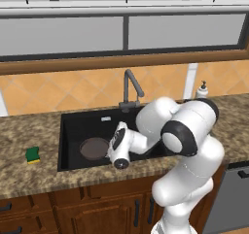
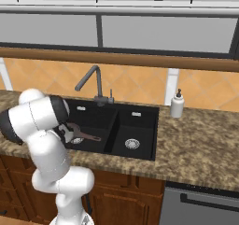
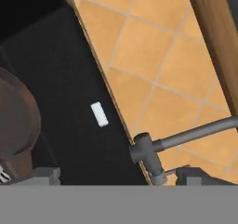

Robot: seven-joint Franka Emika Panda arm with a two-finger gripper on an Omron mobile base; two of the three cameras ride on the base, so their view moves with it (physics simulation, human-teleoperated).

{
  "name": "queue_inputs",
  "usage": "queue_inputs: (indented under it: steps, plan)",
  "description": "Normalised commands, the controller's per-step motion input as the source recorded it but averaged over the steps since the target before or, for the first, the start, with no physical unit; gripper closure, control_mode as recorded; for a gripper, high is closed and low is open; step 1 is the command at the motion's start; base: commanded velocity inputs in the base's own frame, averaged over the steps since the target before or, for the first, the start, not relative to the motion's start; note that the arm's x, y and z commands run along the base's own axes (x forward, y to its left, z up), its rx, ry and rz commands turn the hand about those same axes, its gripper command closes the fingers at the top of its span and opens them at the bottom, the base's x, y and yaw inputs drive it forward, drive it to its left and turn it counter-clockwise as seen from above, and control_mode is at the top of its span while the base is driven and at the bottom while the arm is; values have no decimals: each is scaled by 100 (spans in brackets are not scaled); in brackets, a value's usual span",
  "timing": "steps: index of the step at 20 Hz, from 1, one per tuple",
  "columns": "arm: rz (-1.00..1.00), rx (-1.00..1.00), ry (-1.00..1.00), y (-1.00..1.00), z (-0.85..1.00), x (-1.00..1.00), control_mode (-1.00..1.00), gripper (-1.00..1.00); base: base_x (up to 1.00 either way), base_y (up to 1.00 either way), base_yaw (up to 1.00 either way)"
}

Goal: Pick the pan and sponge and place them into the sink. Then turn on the water.

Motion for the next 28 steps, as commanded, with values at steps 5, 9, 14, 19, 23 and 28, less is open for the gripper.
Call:
queue_inputs:
  steps: [5, 9, 14, 19, 23, 28]
  plan:
    - [-5, 0, -18, 97, 95, -5, -100, -100, 0, 0, 0]
    - [0, 0, -6, 63, 92, -51, -100, -100, 0, 0, 0]
    - [3, 0, 0, 49, 96, -63, -100, -100, 0, 0, 0]
    - [1, 8, 0, 6, 82, -63, -100, -100, 0, 0, 0]
    - [12, 37, 0, -30, 39, -90, -100, -100, 0, 0, 0]
    - [18, 56, 10, -41, 18, -80, -100, -100, 0, 0, 0]
